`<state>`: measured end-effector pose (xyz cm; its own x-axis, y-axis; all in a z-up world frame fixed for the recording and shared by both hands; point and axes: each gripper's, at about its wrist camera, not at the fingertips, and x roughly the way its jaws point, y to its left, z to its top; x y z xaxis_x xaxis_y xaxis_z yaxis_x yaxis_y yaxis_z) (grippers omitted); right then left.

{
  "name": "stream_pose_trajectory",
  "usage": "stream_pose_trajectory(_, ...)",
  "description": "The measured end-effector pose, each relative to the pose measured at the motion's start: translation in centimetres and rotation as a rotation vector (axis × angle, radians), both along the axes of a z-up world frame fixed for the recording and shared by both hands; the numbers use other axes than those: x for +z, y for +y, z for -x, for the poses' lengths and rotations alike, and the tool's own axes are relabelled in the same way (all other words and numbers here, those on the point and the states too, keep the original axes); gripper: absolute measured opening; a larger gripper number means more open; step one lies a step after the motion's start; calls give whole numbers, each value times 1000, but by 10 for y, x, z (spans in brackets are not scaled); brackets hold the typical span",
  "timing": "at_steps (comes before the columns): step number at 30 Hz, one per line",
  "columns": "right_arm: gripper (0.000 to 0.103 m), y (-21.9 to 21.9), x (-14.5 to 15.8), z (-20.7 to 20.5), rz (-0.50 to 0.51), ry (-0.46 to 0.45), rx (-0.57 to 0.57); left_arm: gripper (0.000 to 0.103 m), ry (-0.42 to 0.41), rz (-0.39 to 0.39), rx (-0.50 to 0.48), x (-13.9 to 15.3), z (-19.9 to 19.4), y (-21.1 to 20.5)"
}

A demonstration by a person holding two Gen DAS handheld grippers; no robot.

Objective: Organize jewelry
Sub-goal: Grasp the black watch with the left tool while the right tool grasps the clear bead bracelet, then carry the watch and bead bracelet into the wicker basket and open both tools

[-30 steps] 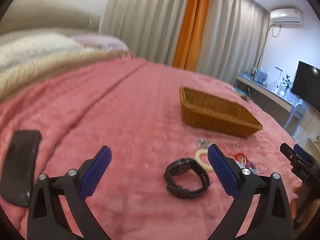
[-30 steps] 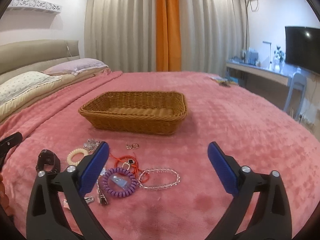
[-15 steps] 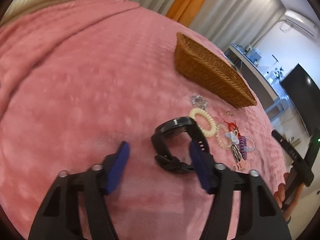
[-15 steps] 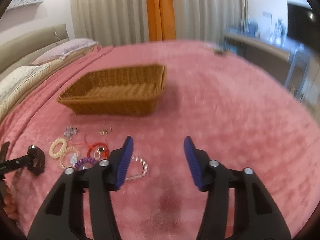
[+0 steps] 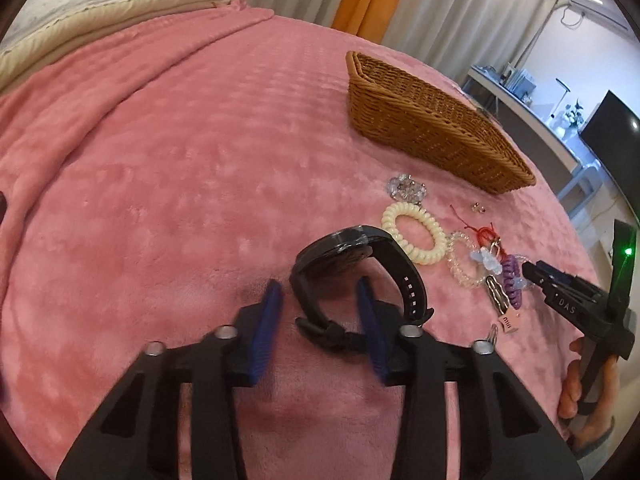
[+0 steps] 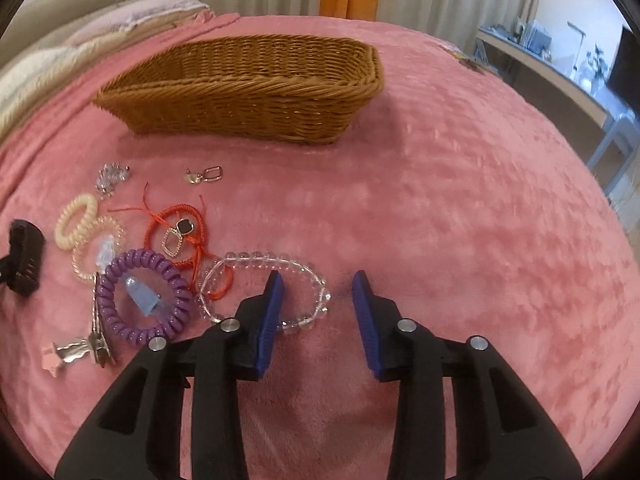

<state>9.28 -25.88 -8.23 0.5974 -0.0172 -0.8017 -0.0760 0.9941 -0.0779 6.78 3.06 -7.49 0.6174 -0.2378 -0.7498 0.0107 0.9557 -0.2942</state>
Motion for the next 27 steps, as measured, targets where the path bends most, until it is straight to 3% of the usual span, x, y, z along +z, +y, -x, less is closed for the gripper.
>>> stream_pose_trajectory(3, 6, 9, 0, 4, 45, -12, 27, 18, -2, -21, 17, 0, 2, 0)
stream_pose_trajectory(13, 6, 13, 25, 26, 49, -98, 35, 13, -107, 9, -10, 15, 22, 0)
stream_pose_trajectory(18, 6, 8, 51, 36, -32, -122, 37, 6, -169, 8, -49, 34, 31, -10)
stream_pose_trajectory(23, 6, 13, 66, 44, -14, -150, 54, 6, -144, -34, -57, 31, 29, -15)
stream_pose_trajectory(27, 6, 12, 61, 45, -18, -141, 48, 6, -120, -16, -71, 24, 31, -3)
